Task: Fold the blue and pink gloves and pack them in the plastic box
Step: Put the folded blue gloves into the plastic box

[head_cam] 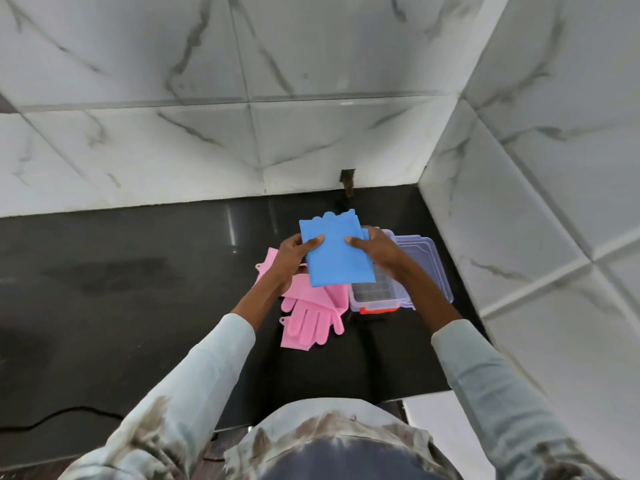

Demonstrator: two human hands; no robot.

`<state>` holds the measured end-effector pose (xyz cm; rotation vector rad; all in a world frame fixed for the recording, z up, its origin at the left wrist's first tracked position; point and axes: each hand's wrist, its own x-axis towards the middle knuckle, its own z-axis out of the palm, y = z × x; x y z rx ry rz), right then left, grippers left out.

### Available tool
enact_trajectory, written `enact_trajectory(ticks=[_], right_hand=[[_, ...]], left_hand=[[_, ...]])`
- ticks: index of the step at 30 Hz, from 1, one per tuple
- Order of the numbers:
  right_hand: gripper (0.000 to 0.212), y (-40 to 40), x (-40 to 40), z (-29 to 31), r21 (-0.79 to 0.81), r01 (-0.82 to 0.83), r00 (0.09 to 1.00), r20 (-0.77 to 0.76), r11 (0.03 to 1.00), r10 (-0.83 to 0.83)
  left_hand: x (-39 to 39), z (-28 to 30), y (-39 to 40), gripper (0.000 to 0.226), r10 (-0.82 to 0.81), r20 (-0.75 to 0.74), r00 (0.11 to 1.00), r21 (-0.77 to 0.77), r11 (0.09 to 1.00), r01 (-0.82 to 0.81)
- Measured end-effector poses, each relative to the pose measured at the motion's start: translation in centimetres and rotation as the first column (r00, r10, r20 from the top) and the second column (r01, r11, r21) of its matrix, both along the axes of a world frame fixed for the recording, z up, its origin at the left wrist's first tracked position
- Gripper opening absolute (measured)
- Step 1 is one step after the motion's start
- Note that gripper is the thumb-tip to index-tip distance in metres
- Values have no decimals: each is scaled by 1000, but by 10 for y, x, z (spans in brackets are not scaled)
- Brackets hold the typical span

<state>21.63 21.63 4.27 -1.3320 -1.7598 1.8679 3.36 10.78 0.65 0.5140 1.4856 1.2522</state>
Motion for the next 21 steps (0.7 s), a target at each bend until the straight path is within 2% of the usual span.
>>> enact_trajectory(ticks=[6,9,13,17,21], right_hand=[[38,36,62,-2,237,5,958,276,971,-73],[38,40,68,-9,309,-1,920,373,951,-121],[42,34,63,-19,378,-20,878,450,926,-165],[40,25,55,-28,433,-11,842,490,901,-225],[37,16,50,-35,475,-8,822,504,880,-265]], left_hand=[[53,-3,43,43,-153,-307,939,-52,988,144],[72,-5,56,44,-193,-426,884,-129,980,151],[81,-6,57,41,-212,-703,679,-165,977,134],[89,-10,51,49,-135,-824,551,-135,990,40],[100,-18,44,55,-103,-852,513,-138,990,-31]])
